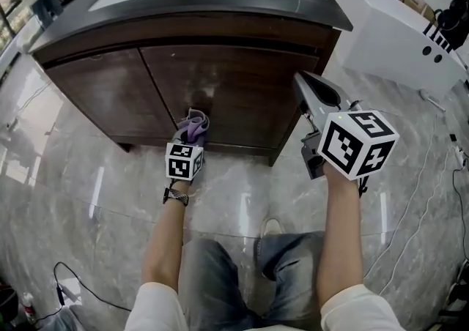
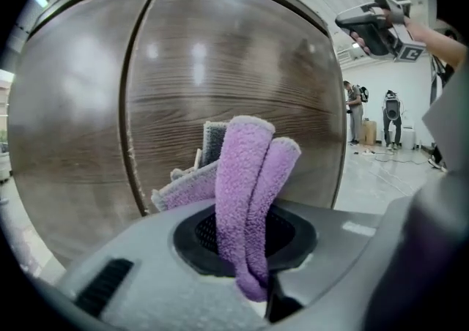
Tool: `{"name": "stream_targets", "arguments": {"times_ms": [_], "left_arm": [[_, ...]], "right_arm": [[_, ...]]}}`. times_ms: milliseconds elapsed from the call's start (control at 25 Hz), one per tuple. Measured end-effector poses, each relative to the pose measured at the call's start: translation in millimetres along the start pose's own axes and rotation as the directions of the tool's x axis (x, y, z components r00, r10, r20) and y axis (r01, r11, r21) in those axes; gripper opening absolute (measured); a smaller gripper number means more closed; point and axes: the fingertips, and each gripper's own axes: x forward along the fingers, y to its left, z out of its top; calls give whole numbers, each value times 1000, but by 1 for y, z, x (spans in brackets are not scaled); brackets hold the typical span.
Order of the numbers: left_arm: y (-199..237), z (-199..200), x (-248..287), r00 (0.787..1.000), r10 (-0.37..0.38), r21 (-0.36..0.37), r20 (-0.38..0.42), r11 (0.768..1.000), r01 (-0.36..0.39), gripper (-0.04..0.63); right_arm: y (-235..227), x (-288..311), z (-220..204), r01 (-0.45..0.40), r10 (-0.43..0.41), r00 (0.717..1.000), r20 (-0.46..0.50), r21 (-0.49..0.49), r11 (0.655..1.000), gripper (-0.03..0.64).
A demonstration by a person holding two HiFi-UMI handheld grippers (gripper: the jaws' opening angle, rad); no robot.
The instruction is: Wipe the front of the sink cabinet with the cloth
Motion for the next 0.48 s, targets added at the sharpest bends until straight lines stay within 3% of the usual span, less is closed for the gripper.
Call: {"name": "stream_targets", "arguments": {"times_ms": [240, 360, 480], "left_arm": [[39, -23, -8, 995, 98, -71, -7, 993, -99, 51], [57, -45, -7, 989, 140, -102, -39, 984, -144, 51], [67, -78, 1, 979, 167, -106, -121, 978, -180, 49]], "right_arm": [[12, -1, -7, -43, 42, 999, -26, -51, 998, 6], [7, -12, 1, -40, 40, 999, 8, -1, 999, 6], [0, -20, 10, -22, 20, 998, 56, 46, 999, 6]]}}
